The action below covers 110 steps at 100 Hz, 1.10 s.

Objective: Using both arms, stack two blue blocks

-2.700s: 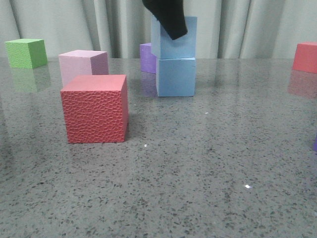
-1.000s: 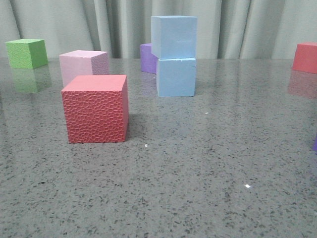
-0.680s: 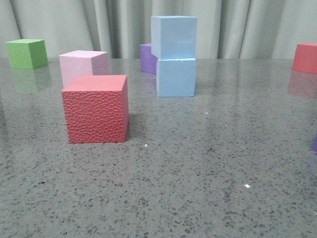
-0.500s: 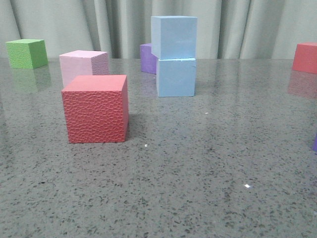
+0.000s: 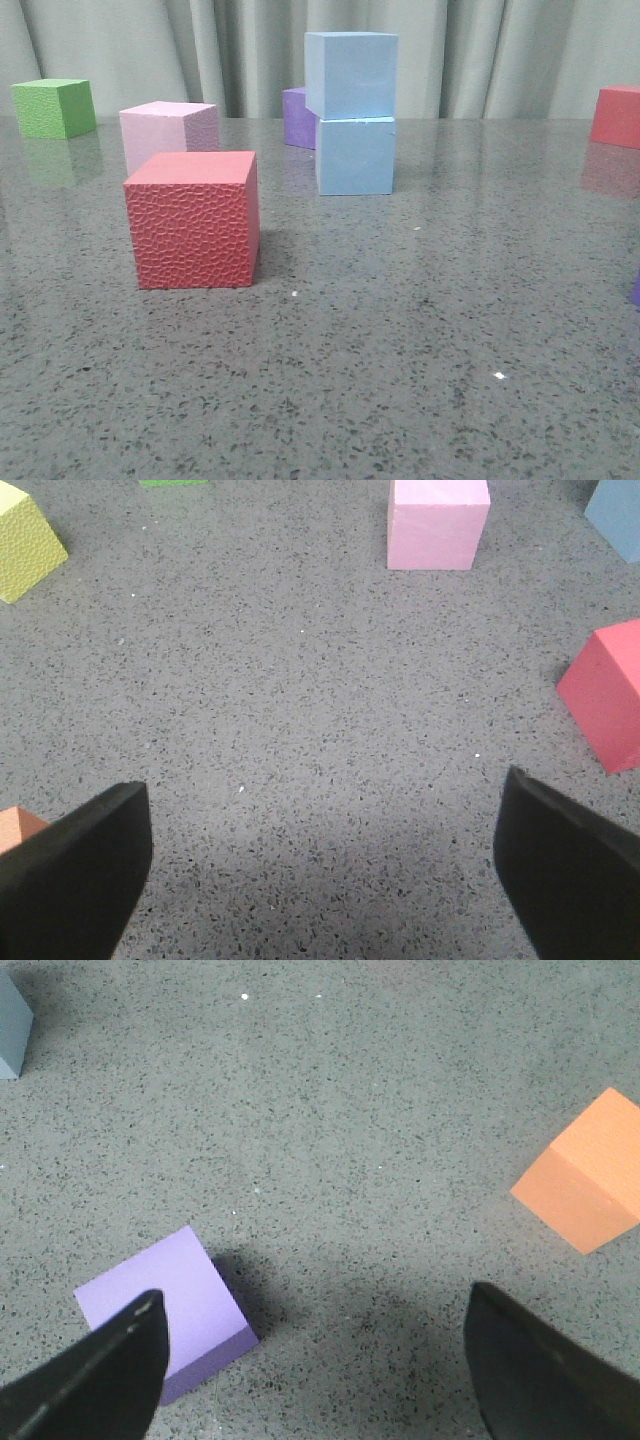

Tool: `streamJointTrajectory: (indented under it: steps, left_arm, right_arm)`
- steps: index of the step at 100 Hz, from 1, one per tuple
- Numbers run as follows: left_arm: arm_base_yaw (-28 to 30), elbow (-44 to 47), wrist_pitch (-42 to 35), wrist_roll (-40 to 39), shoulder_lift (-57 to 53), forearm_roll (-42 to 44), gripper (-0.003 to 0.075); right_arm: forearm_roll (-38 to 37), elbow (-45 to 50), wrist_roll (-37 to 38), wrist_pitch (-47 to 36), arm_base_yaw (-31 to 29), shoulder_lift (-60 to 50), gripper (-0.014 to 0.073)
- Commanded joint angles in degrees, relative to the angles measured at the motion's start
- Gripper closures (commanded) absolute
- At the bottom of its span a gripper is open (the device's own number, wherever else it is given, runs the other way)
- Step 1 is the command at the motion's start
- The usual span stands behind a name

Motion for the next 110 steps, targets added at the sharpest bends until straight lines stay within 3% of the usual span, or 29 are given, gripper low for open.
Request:
streamJointTrajectory:
  steps: [1,10,17,32,49,54,110]
  left_arm:
    - [0.08,-1.49,-3.74,-0.56,-0.07,-0.92,0.0104]
    - [0.08,-1.49,-3.74,-0.56,-0.07,-0.92,0.0206]
    - [0.08,-1.49,-3.74,-0.56,-0.07,-0.92,0.0311]
    - [0.08,-1.49,-3.74,-0.56,-0.07,-0.92,0.0532]
    - [0.08,-1.49,-3.74,-0.56,-0.07,-0.92,0.0740]
    - [0.08,-1.49,-3.74,-0.56,-0.07,-0.92,0.0739]
    - [0.08,-1.49,-3.74,-0.56,-0.07,-0.92,0.0739]
  right_arm:
    - [-0.59,-1.17,-0.35,-3.16,-0.44,-0.16,0.0000]
    - [-0.59,-1.17,-0.35,-3.16,-0.44,-0.16,0.0057]
    - [-0.59,-1.17,-0.35,-3.16,-0.44,-0.16,0.0148]
    - [-0.59,-1.17,-0.35,-3.16,-0.44,-0.16,0.0436]
    - [-0.59,-1.17,-0.35,-3.16,-0.44,-0.16,0.0680]
    - [-0.59,-1.17,-0.35,-3.16,-0.44,-0.16,0.0722]
    - [-0.59,-1.17,-0.35,-3.22,-0.44,-0.16,0.0716]
